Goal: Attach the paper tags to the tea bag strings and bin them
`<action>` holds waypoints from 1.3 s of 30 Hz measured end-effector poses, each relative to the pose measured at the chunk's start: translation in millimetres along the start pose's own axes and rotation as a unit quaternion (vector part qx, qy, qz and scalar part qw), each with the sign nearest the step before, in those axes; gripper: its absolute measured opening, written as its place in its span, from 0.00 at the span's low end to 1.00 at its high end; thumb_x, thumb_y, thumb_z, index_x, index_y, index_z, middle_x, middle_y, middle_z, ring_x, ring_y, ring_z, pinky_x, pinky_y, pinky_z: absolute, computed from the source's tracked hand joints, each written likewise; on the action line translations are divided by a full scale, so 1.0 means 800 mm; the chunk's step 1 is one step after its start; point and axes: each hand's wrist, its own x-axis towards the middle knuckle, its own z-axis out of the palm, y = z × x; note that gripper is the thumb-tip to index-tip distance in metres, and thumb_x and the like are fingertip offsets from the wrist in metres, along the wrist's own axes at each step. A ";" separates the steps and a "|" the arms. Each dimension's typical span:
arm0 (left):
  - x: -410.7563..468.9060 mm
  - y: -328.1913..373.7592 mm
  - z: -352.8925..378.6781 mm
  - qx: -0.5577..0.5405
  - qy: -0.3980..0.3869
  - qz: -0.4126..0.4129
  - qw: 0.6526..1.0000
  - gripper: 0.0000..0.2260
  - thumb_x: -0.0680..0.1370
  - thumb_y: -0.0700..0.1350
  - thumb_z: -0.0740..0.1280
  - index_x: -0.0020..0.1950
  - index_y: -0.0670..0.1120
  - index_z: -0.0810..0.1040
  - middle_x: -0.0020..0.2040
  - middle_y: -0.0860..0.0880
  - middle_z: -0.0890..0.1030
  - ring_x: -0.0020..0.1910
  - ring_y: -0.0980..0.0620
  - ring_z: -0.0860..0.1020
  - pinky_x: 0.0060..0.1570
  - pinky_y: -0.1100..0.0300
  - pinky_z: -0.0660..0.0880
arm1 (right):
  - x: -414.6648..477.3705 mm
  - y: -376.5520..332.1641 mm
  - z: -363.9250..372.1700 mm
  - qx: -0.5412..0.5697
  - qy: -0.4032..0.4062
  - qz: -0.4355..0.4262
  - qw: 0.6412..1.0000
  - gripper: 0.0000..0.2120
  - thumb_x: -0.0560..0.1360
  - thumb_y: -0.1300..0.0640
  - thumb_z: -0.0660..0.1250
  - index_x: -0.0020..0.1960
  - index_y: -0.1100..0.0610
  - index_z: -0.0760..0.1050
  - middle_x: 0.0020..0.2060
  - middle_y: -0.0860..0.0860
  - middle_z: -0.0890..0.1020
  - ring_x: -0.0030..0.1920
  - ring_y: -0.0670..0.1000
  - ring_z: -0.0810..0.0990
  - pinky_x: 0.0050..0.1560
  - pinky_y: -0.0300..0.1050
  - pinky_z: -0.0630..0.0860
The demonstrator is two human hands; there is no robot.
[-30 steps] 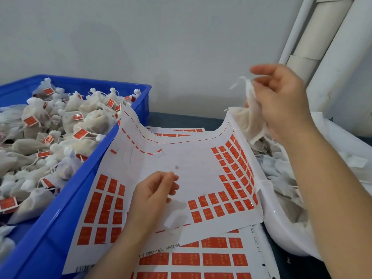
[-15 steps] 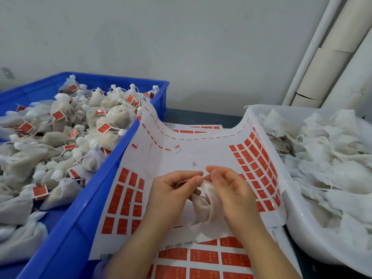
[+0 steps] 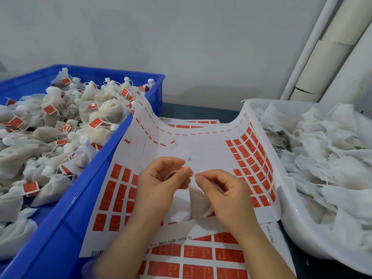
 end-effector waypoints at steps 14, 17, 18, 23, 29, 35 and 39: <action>0.005 0.014 -0.018 -0.143 0.033 0.035 0.989 0.12 0.64 0.45 0.71 0.33 0.46 0.67 0.31 0.46 0.81 0.32 0.50 0.81 0.33 0.64 0.77 | 0.013 0.002 -0.016 -0.159 0.039 -0.073 0.984 0.05 0.71 0.41 0.62 0.40 0.41 0.74 0.44 0.36 0.73 0.51 0.40 0.71 0.50 0.20 0.63; 0.000 0.012 -0.016 -0.153 -0.035 0.030 0.987 0.12 0.68 0.41 0.74 0.33 0.47 0.70 0.30 0.46 0.81 0.31 0.49 0.81 0.34 0.63 0.78 | 0.013 0.005 -0.016 -0.230 0.088 -0.143 0.958 0.08 0.72 0.49 0.66 0.44 0.51 0.81 0.41 0.40 0.74 0.44 0.43 0.72 0.49 0.23 0.66; -0.002 0.010 -0.014 -0.151 -0.087 0.018 0.985 0.11 0.69 0.40 0.74 0.33 0.48 0.72 0.31 0.46 0.81 0.30 0.49 0.81 0.34 0.62 0.78 | 0.012 0.005 -0.015 -0.242 0.099 -0.157 0.952 0.08 0.71 0.51 0.67 0.44 0.54 0.81 0.41 0.43 0.76 0.42 0.43 0.72 0.47 0.25 0.68; -0.011 0.011 -0.005 -0.155 -0.287 -0.029 0.945 0.06 0.72 0.51 0.71 0.46 0.51 0.81 0.38 0.47 0.84 0.34 0.51 0.81 0.35 0.61 0.78 | 0.004 0.005 -0.012 -0.188 0.138 -0.162 0.959 0.09 0.71 0.54 0.67 0.47 0.56 0.80 0.43 0.43 0.79 0.43 0.42 0.76 0.42 0.29 0.74; -0.009 0.002 -0.002 0.143 -0.132 0.035 0.980 0.13 0.70 0.41 0.73 0.49 0.58 0.80 0.44 0.59 0.81 0.43 0.57 0.80 0.38 0.66 0.77 | 0.000 -0.008 0.002 -0.036 0.094 -0.117 0.988 0.08 0.68 0.51 0.69 0.47 0.49 0.80 0.40 0.43 0.81 0.44 0.42 0.79 0.41 0.28 0.75; -0.014 0.004 0.005 0.202 -0.050 0.103 0.973 0.07 0.68 0.56 0.68 0.45 0.64 0.76 0.42 0.66 0.79 0.44 0.61 0.78 0.35 0.72 0.75 | -0.001 -0.018 -0.005 0.092 0.076 -0.005 0.993 0.08 0.64 0.43 0.66 0.41 0.43 0.79 0.35 0.38 0.83 0.37 0.41 0.82 0.34 0.29 0.75; -0.016 0.004 0.003 0.267 -0.059 0.174 0.946 0.13 0.71 0.46 0.72 0.44 0.65 0.75 0.42 0.66 0.79 0.46 0.64 0.77 0.37 0.73 0.75 | 0.000 -0.015 -0.010 0.071 0.108 -0.007 0.992 0.07 0.66 0.45 0.65 0.40 0.45 0.79 0.32 0.38 0.83 0.34 0.41 0.81 0.32 0.28 0.74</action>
